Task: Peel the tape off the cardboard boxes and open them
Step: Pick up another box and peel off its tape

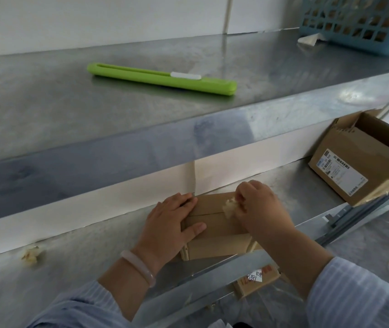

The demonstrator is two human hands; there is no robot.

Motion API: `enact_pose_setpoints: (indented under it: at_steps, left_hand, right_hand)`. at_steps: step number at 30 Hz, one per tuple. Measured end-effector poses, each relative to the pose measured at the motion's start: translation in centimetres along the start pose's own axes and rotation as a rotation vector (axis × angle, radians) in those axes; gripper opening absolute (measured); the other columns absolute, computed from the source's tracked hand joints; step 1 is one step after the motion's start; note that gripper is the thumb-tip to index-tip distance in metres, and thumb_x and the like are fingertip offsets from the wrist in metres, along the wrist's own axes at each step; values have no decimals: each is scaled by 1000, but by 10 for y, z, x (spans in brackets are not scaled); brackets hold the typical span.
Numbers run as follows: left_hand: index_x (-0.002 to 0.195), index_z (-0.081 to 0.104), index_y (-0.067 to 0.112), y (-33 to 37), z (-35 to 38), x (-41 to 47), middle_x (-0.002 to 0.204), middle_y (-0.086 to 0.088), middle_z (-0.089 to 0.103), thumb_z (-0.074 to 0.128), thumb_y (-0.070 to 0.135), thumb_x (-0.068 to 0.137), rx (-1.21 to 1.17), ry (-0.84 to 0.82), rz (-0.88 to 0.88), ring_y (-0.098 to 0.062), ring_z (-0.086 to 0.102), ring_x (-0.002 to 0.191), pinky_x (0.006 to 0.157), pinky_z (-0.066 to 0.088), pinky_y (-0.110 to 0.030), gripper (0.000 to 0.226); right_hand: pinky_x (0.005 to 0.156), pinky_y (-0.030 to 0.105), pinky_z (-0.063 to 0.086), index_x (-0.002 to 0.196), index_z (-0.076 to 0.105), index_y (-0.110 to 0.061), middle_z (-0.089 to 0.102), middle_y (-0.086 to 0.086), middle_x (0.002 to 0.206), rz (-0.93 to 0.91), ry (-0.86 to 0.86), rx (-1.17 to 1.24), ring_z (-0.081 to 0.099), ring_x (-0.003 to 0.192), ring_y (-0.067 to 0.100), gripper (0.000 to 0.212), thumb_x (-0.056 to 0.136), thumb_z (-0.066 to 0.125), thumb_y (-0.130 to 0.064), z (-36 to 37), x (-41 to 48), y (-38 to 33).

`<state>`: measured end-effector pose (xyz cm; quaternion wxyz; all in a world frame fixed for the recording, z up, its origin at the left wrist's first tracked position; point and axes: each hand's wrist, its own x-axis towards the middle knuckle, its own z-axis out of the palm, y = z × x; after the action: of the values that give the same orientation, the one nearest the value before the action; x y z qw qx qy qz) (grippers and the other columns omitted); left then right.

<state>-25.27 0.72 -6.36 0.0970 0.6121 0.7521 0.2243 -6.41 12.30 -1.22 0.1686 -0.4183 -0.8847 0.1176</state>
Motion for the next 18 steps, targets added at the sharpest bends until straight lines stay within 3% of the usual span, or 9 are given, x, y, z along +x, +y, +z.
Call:
enact_pose_setpoints:
  at_steps: [3,5,8,11,14,18]
  left_hand:
    - [143,41,35,3,-2,1,148,20,34,21,83,75,31,-9,5,-7,25,140,117,21,-43,86]
    - [143,40,36,8,-5,2,146,19,35,21,78,75,69,-30,6,-7,27,137,117,22,-42,82]
    - [142,38,40,18,-5,6,138,13,36,24,70,77,167,-37,14,-11,33,129,112,29,-36,72]
    - [135,50,32,26,3,11,127,5,45,31,60,83,182,48,-3,-17,41,122,105,36,-37,62]
    - [128,59,14,24,17,12,129,0,55,37,52,89,173,113,104,-21,49,126,111,35,-44,58]
    - [131,58,15,23,19,10,134,1,57,38,47,91,193,120,133,-15,55,122,110,26,-36,55]
  right_hand:
    - [73,32,51,82,71,-16,63,-2,88,-205,16,-15,56,87,18,10,87,65,-22,4,-5,-4]
    - [87,33,50,89,75,-18,66,-4,97,-236,-87,-27,55,99,17,25,94,56,-35,9,-10,-13]
    - [88,29,47,108,66,-28,64,-7,104,-54,-99,149,55,100,14,17,94,56,-32,12,-9,-19]
    - [86,32,51,119,51,-32,56,-6,108,159,-100,217,56,96,14,31,89,61,-34,10,-6,-19]
    - [92,28,43,110,62,-26,53,-6,110,184,-149,74,49,103,14,30,89,60,-47,8,-3,-14]
    - [81,27,42,91,62,-24,55,-6,97,200,-196,76,50,93,13,21,86,61,-44,7,1,-16]
